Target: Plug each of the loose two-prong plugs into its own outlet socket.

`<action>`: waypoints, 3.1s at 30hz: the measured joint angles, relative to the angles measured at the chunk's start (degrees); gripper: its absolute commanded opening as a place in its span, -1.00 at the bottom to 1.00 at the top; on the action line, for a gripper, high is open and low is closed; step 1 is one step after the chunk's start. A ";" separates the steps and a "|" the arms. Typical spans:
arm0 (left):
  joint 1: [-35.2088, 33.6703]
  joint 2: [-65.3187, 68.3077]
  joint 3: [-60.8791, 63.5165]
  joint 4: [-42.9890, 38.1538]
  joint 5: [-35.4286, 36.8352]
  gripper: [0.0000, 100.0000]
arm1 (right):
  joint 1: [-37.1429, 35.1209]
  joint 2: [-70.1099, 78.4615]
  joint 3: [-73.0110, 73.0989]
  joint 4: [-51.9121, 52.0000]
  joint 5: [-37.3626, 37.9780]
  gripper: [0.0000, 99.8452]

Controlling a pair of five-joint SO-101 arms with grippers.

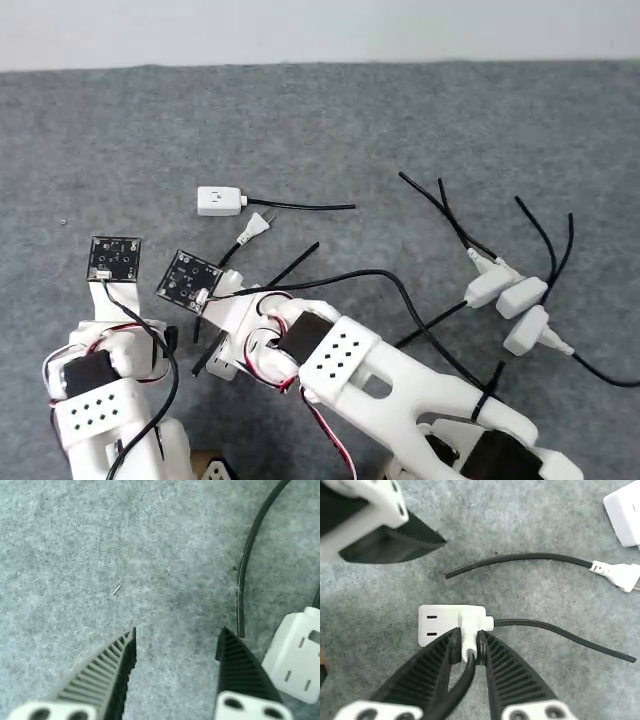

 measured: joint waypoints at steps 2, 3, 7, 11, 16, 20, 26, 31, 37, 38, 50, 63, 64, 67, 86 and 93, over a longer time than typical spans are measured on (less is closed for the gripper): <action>0.00 0.00 0.00 -0.26 0.00 -0.51 | 0.00 0.00 0.00 -0.35 0.53 -0.98; 0.00 0.00 0.00 -0.79 0.00 -0.51 | 0.00 0.00 0.00 -0.35 0.62 -0.98; 0.00 0.00 0.00 -1.32 0.00 -0.51 | 0.00 0.00 0.00 1.41 0.62 -0.98; 0.00 0.00 0.00 -1.41 0.00 -0.51 | 0.00 0.00 0.00 2.73 0.70 -0.98; 0.00 0.00 0.00 -1.58 0.00 -0.51 | 0.00 0.00 0.00 3.08 0.18 -0.98; 0.00 0.00 0.00 -1.58 0.00 -0.51 | 0.00 0.00 -0.18 3.08 -0.18 -0.98; 0.00 0.00 0.00 -1.58 0.00 -0.51 | 0.09 6.59 -5.63 3.43 -1.76 -0.98; 0.00 0.00 0.00 -1.58 0.00 -0.51 | 0.09 10.02 -8.79 3.52 -2.29 -0.98; 0.00 0.00 0.00 -1.58 0.00 -0.51 | -0.09 10.11 -9.58 5.98 -2.55 -0.98; 0.00 0.00 0.00 -1.58 0.00 -0.51 | -0.09 10.11 -9.58 6.07 -2.55 -0.98; 0.00 0.00 0.00 -1.58 0.00 -0.51 | -0.97 6.59 -9.41 13.36 -2.55 -0.98; 0.00 0.00 0.00 -1.58 0.00 -0.51 | -3.08 7.82 -12.22 12.22 -2.20 -0.98; 0.00 0.00 0.00 -1.58 0.00 -0.51 | -3.08 8.09 -13.27 12.75 -1.93 -0.98; 0.00 0.00 0.00 -1.76 0.00 -0.51 | -3.08 9.14 -15.21 13.80 -1.58 -0.98; 0.44 0.00 0.00 -1.76 0.00 -0.51 | -0.18 13.19 -16.09 13.80 -1.41 -0.98; 0.44 0.00 0.00 -1.76 0.00 -0.51 | 0.00 13.19 -16.09 12.75 -1.23 -0.98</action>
